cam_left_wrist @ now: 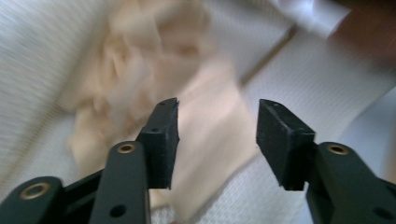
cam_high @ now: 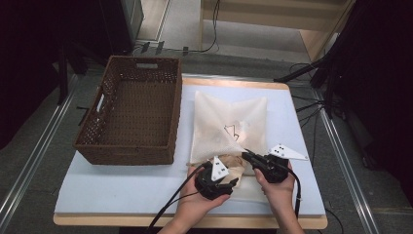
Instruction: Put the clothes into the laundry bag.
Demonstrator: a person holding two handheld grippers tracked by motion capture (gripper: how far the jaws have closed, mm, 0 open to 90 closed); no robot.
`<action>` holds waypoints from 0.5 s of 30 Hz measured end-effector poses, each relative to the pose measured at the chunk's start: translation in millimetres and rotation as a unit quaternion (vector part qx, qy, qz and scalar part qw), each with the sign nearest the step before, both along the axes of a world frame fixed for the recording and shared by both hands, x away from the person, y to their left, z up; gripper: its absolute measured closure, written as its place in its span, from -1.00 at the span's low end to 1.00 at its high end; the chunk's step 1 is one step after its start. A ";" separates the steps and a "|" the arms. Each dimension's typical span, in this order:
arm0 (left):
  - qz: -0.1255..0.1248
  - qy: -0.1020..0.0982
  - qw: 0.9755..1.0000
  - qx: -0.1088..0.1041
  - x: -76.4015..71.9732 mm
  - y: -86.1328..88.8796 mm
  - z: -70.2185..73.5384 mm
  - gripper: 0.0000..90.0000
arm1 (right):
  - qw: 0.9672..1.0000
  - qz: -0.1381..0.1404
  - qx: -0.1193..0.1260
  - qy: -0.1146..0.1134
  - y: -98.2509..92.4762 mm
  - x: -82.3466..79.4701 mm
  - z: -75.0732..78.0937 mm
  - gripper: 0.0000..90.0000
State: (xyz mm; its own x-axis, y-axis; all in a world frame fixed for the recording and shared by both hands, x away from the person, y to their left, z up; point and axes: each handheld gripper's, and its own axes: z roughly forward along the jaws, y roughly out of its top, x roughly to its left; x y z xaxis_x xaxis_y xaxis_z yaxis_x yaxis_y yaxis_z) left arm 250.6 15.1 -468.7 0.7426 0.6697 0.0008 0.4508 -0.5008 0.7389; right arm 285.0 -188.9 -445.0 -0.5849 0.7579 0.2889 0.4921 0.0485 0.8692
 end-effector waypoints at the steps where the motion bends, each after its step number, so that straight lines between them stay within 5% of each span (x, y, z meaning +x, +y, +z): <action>1: 0.004 -0.002 1.000 0.004 2.7 -2.0 -5.8 0.14 | 1.000 0.001 -0.002 -0.001 0.0 0.0 -0.3 0.94; 4: 0.040 0.005 0.999 0.001 11.5 -5.5 -2.5 0.41 | 1.000 0.004 -0.005 0.004 2.1 -0.8 -1.6 0.94; 6: 0.037 0.015 0.999 0.005 19.3 -10.1 0.3 0.64 | 1.000 0.008 -0.010 0.005 3.6 -1.3 -2.4 0.94; 9: 0.044 -0.013 0.998 0.037 31.2 -21.6 2.4 0.83 | 1.000 0.013 -0.014 0.007 5.9 -1.1 -4.1 0.94; 11: 0.066 -0.048 0.995 0.062 42.5 -27.2 -1.0 0.84 | 1.000 0.013 -0.018 0.010 7.2 -1.0 -5.3 0.95; 15: 0.133 -0.068 0.988 0.046 64.0 -24.4 -9.5 0.81 | 0.999 0.002 -0.037 0.029 9.9 0.7 -10.1 0.95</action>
State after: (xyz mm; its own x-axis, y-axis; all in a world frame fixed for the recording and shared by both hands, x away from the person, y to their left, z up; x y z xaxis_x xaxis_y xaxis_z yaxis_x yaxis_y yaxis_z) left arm 314.6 -9.3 -478.1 0.5287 0.8340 0.1579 0.4751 -0.4449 0.7592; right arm 285.7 -178.9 -455.1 -0.5715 0.7765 0.2654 0.5418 0.1142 0.8327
